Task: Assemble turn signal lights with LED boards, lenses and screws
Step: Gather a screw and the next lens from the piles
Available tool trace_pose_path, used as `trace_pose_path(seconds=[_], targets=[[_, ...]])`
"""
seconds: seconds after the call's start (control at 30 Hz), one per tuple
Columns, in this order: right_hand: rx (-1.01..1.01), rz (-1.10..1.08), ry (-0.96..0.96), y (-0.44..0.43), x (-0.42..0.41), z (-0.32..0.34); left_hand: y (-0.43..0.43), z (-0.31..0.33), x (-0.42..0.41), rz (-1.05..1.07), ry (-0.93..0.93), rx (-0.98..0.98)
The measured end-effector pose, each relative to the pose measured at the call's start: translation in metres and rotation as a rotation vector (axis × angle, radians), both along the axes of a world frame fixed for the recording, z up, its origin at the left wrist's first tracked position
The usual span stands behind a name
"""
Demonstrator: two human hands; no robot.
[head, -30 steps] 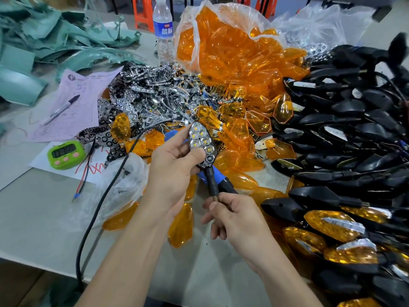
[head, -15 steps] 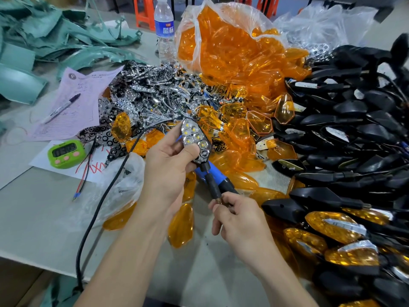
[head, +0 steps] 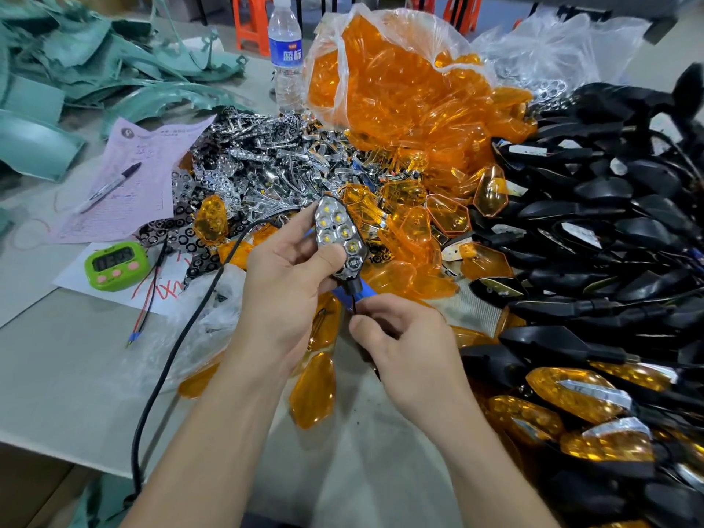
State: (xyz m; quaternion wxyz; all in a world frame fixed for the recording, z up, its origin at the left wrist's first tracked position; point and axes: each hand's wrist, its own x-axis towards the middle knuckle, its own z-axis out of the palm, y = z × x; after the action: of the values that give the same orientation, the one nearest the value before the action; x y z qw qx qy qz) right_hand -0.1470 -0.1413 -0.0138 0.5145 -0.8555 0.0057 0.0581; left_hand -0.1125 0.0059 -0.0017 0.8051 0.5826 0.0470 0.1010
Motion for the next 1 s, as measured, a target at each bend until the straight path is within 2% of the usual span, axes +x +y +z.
trace_pose_path(seconds=[0.4,1.0], targets=[[0.306,-0.157,0.075,0.014,0.003,-0.012,-0.005,0.004,-0.003,-0.017,-0.015,0.056],[0.334,-0.189,0.084,0.017,0.003,-0.017,-0.009,0.003,0.0,-0.013,0.046,0.051]])
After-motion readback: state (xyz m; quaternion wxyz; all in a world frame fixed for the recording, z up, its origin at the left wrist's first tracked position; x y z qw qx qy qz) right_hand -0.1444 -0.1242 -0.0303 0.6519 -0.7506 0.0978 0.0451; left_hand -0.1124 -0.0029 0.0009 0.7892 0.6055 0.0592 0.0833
